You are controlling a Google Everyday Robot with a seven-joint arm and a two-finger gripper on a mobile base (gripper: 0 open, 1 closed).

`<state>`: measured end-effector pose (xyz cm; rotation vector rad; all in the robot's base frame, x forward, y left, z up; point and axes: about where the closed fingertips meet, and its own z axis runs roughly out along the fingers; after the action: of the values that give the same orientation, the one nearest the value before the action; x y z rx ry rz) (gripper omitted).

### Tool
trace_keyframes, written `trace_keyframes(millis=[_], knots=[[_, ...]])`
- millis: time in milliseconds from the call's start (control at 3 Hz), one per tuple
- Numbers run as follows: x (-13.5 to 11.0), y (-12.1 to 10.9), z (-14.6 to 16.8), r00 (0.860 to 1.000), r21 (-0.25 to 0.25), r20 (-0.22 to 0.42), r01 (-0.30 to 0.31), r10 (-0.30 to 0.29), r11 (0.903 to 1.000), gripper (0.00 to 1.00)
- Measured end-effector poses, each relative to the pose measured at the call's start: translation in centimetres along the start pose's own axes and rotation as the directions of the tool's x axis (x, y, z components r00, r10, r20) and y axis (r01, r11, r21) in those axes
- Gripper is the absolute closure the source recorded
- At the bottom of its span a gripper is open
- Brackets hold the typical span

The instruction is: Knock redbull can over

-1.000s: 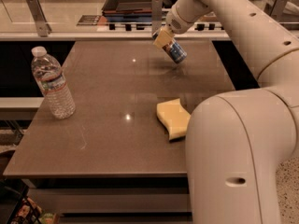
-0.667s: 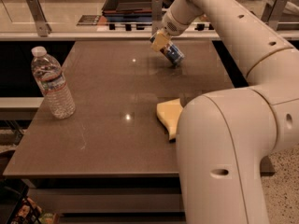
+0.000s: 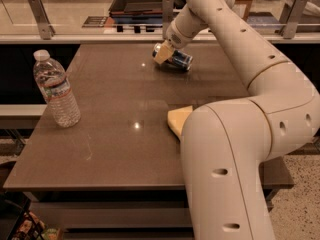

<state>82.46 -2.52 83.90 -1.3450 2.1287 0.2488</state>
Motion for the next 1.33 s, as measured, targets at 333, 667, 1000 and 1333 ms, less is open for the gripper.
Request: trace_keyframes(millis=[333,667,1000,1333], knots=[[-0.52,0.62,2.14,0.999,-0.047,0.051,-0.006,0.008,0.9989,1.00],[-0.73,0.56,1.85,0.999,-0.047,0.051,-0.006,0.008,0.9989,1.00],[-0.72,0.67,2.14,0.999,-0.051,0.049,-0.006,0.008,0.9987,0.82],[-0.83,0.65,2.00,0.999,-0.051,0.049,-0.006,0.008,0.9987,0.59]])
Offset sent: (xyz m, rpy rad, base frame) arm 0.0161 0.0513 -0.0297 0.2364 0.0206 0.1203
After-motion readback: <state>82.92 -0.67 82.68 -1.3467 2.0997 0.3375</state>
